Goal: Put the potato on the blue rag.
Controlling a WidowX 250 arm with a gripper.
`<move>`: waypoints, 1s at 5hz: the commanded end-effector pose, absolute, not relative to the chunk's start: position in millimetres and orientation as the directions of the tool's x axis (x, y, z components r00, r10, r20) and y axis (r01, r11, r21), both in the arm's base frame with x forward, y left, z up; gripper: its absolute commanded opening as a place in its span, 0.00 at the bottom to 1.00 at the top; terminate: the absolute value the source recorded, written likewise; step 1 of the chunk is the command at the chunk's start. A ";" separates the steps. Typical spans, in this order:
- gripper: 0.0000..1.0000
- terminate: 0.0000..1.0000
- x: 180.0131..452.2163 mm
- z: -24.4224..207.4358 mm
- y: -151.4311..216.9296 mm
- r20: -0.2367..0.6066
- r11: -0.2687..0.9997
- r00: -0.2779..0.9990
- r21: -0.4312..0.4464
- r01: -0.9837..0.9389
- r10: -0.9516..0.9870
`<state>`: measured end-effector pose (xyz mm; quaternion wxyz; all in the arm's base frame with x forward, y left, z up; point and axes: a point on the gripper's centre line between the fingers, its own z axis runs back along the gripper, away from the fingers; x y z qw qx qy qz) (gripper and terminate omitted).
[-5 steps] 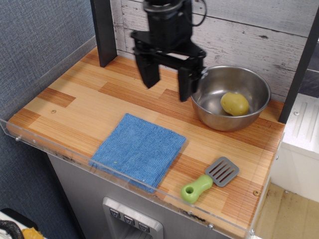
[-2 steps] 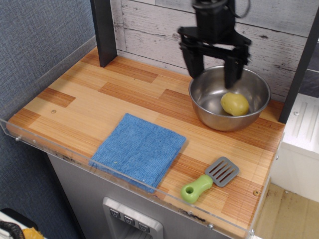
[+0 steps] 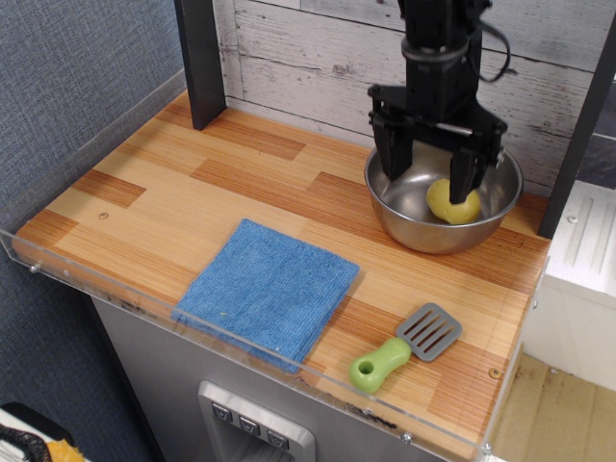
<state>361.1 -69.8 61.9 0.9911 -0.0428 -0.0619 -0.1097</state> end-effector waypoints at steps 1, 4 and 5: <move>1.00 0.00 375.0 44.5 -62.4 0.142 0.977 0.968 -0.009 0.212 -0.209; 1.00 0.00 387.1 40.6 -65.6 0.190 0.982 0.967 -0.058 0.182 -0.168; 1.00 0.00 391.0 43.1 -68.2 0.207 0.980 0.964 -0.077 0.184 -0.165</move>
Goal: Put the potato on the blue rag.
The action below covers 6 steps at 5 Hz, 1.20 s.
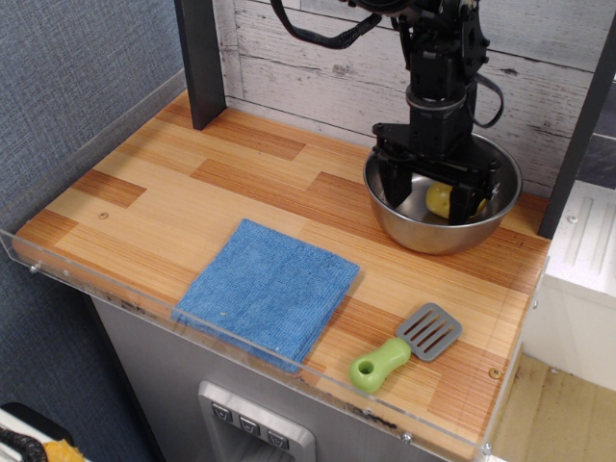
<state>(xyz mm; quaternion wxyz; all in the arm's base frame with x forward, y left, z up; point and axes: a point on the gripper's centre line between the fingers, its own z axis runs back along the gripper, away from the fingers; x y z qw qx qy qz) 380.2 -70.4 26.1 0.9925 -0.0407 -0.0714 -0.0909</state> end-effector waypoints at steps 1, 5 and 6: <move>1.00 0.00 399.1 45.7 -74.3 0.227 0.971 0.959 -0.127 0.202 -0.170; 0.00 0.00 394.9 34.1 -77.1 0.188 0.967 0.961 -0.113 0.229 -0.205; 0.00 0.00 388.7 43.5 -75.0 0.202 0.961 0.954 -0.122 0.247 -0.219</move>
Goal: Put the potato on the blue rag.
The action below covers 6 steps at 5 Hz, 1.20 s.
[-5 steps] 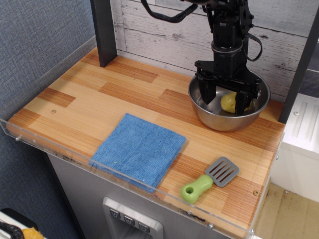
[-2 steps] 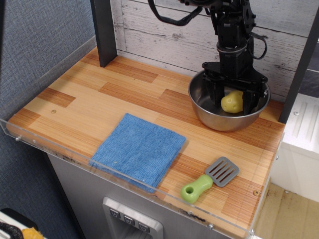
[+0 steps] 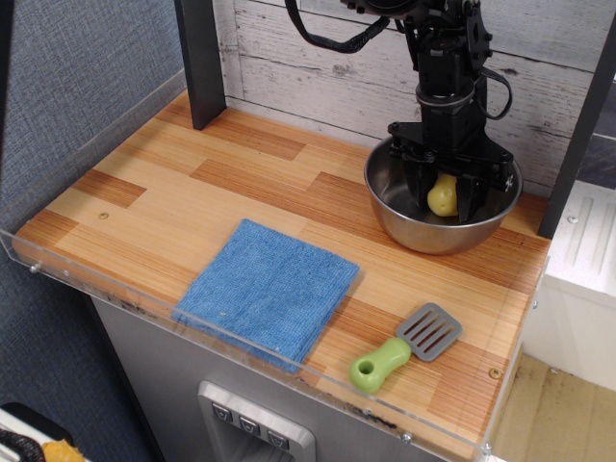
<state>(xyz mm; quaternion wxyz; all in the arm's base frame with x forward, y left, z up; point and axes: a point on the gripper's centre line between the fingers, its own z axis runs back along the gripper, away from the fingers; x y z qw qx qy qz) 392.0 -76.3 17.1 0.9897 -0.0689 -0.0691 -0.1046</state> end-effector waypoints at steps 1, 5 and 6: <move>0.00 0.00 380.9 64.6 -72.6 0.249 0.954 0.940 -0.130 0.269 -0.232; 0.00 0.00 281.2 128.0 -29.5 0.287 0.955 0.934 -0.140 0.262 -0.215; 0.00 0.00 253.6 119.8 -12.3 0.239 0.970 0.953 -0.112 0.217 -0.186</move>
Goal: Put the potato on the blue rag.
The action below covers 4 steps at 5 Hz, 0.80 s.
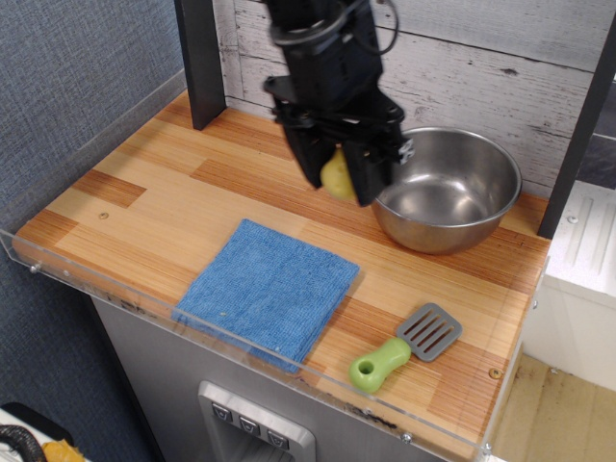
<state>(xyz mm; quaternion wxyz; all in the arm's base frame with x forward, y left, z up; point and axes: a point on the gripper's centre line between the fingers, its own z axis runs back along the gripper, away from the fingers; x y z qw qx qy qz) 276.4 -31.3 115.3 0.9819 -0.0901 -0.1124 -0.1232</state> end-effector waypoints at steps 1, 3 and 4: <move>0.00 0.00 236.0 105.4 2.2 0.180 0.979 0.969 -0.085 0.184 -0.167; 0.00 0.00 234.5 92.1 11.0 0.133 0.981 0.975 -0.061 0.185 -0.176; 0.00 0.00 235.6 82.9 17.3 0.102 0.982 0.980 -0.072 0.177 -0.169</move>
